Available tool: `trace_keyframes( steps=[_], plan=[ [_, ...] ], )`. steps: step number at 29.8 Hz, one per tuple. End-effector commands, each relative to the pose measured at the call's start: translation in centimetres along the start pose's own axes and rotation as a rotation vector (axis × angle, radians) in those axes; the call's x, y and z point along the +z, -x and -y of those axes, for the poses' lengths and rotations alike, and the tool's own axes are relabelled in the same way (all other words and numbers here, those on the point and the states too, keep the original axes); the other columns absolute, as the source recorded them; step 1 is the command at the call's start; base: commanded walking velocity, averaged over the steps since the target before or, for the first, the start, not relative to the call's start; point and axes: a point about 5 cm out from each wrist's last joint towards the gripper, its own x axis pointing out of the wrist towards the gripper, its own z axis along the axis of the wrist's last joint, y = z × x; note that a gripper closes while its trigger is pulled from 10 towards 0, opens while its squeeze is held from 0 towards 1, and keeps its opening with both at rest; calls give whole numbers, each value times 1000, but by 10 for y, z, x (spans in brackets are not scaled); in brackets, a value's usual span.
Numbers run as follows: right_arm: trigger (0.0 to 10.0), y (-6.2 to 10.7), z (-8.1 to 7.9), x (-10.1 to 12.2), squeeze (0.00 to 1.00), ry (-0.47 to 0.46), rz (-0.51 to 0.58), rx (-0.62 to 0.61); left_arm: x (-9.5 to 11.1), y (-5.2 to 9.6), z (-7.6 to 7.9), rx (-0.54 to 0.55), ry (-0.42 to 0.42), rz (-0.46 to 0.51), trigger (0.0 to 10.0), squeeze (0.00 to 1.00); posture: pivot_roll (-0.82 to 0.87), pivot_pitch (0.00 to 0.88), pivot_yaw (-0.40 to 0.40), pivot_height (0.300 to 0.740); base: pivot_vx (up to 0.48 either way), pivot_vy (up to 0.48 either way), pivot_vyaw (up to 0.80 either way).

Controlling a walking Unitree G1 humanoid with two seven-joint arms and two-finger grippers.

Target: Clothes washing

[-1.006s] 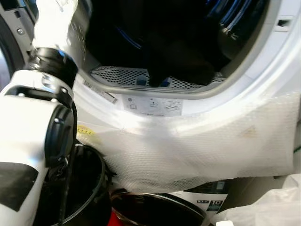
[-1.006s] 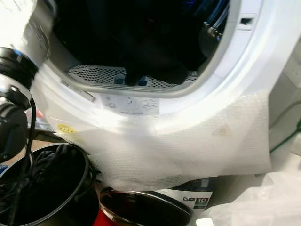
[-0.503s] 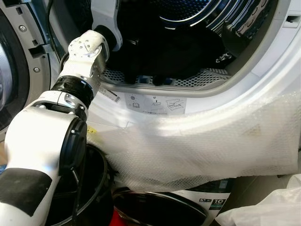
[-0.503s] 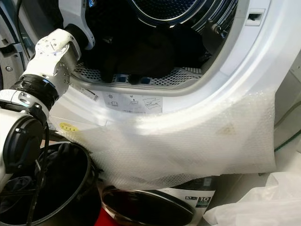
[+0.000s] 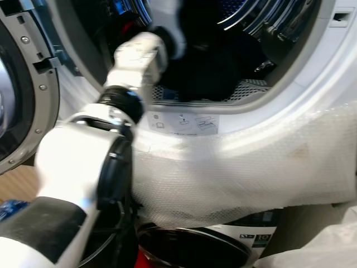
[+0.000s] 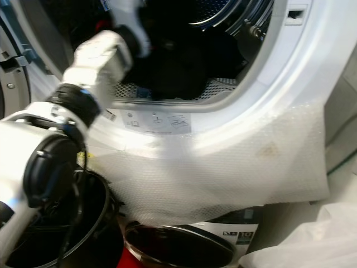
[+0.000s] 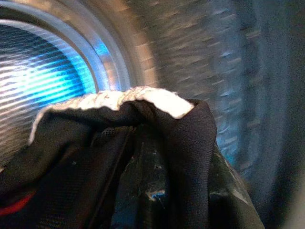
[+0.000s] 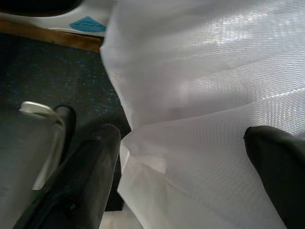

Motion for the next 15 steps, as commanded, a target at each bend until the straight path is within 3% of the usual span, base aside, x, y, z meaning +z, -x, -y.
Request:
trace_keyframes(
  steps=[1, 4, 6, 7, 8, 9, 12, 15],
  plan=[
    [10000, 0, -2, 1, 0, 3, 9, 8, 13, -7, 7, -48, -4, 32, 10000, 0, -98, 0, 107, 740, 0, 0, 0],
    [10000, 0, -5, 8, 0, -1, 28, 13, 9, -7, 9, -50, -4, 17, 10000, 0, -93, 0, 109, 740, 0, 0, 0],
    [10000, 0, -9, 13, 0, -4, 45, 23, 4, 0, -5, 30, -11, -12, 10000, 0, -80, 0, 112, 740, 0, 0, 0],
    [10000, 0, -11, 16, 0, -3, 53, 29, 1, 6, -15, 93, -14, -35, 10000, 98, -68, 0, 110, 740, 0, 0, 0],
    [10000, 0, -11, 17, 0, -2, 56, 32, 0, 9, -20, 120, -14, -45, 10000, 98, -63, 0, 109, 740, 0, 0, 0],
    [10000, 0, -12, 18, 0, -1, 57, 33, -1, 11, -25, 148, -11, -55, 10000, 1000, -55, 0, 108, 740, 0, 0, 0],
    [10000, 1, -14, 18, 0, 4, 55, 40, -2, 18, -35, 178, 9, -58, 10000, 1000, -42, 0, 106, 740, 0, 0, 0],
    [10000, 0, -15, 21, 0, 15, 54, 50, -4, 29, -48, 194, -36, -105, 10000, 1000, -1, 0, 101, 740, 0, 0, 0]
  ],
)
